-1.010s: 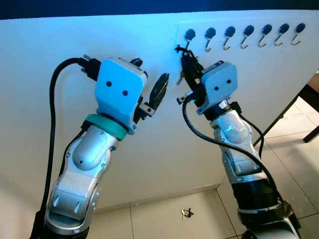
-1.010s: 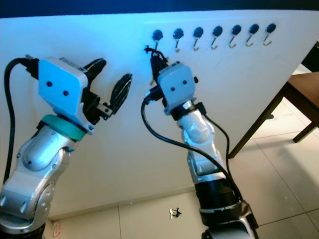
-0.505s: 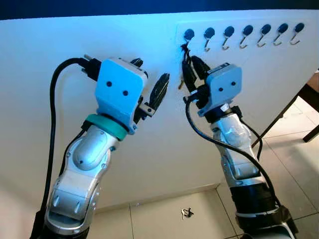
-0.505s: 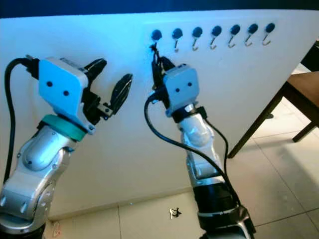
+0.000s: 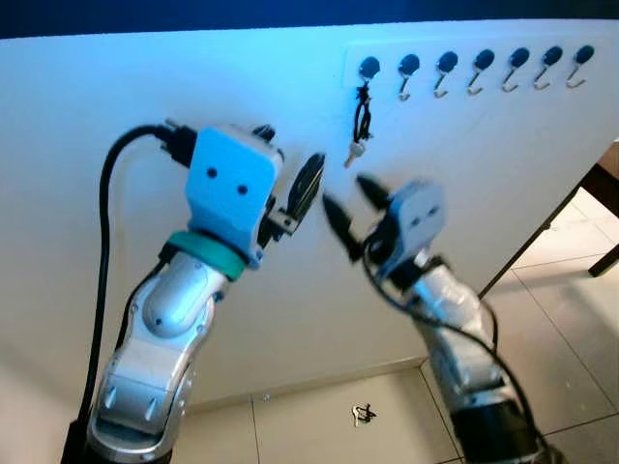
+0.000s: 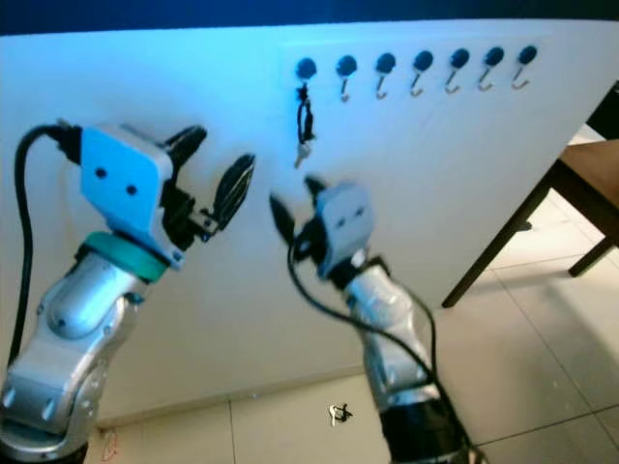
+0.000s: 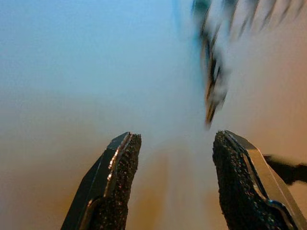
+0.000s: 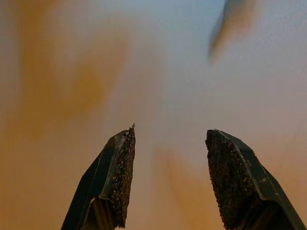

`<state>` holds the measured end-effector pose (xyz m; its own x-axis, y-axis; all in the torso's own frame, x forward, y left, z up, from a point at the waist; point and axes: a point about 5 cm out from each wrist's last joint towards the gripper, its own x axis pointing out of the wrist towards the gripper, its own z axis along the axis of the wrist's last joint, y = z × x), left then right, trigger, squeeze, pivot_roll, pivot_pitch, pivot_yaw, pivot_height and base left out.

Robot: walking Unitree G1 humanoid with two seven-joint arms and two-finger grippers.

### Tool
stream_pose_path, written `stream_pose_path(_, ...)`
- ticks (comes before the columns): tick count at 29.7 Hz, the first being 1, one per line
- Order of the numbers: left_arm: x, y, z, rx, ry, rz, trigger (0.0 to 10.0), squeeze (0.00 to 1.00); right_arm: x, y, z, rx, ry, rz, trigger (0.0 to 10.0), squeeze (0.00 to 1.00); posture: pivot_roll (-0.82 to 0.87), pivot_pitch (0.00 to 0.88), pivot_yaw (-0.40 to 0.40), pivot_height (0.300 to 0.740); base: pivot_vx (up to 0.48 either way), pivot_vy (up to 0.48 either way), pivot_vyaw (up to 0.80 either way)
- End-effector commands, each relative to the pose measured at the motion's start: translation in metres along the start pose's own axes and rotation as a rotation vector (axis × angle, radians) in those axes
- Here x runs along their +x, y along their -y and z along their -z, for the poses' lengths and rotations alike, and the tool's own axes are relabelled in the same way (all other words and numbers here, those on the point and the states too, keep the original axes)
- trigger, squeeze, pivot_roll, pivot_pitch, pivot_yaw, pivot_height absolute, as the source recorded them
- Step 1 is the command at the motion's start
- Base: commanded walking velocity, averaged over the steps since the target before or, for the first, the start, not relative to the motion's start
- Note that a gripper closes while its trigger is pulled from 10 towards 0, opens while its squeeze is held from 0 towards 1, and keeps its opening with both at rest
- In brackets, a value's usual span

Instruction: Hang keys on a hook

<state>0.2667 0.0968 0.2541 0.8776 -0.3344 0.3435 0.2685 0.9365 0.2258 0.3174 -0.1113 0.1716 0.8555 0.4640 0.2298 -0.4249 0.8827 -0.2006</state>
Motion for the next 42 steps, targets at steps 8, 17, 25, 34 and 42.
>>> stream_pose_path(8, -0.028, -0.007, 0.046, 0.022, -0.275, -0.057, 10.0, 0.00, -0.004, -0.002, -0.024, -0.019, 0.148, 0.179, 10.0, 0.00, -0.10, 0.047, 0.088, 0.740, 0.000, 0.000, 0.00)
stream_pose_path(17, -0.062, -0.027, 0.096, -0.017, -0.534, -0.374, 10.0, 0.00, -0.025, -0.005, 0.000, -0.007, 0.045, 0.287, 10.0, 0.00, -0.10, 0.046, 0.083, 0.740, 0.000, 0.000, 0.00)
stream_pose_path(25, -0.061, -0.032, 0.092, 0.032, -0.463, -0.433, 10.0, 0.00, -0.026, -0.006, 0.007, -0.005, 0.013, 0.281, 10.0, 0.00, -0.11, 0.040, 0.052, 0.740, 0.000, 0.000, 0.00)
stream_pose_path(34, -0.065, -0.030, 0.091, 0.096, -0.410, -0.491, 10.0, 0.00, -0.016, -0.003, 0.005, -0.020, 0.030, 0.271, 10.0, 0.00, -0.10, 0.029, 0.009, 0.740, 0.000, 0.000, 0.00)
stream_pose_path(42, -0.069, -0.033, 0.090, 0.097, -0.397, -0.504, 10.0, 0.00, -0.019, -0.002, 0.004, -0.010, 0.040, 0.292, 10.0, 0.00, -0.10, 0.032, 0.019, 0.740, -0.117, 0.000, 0.00)
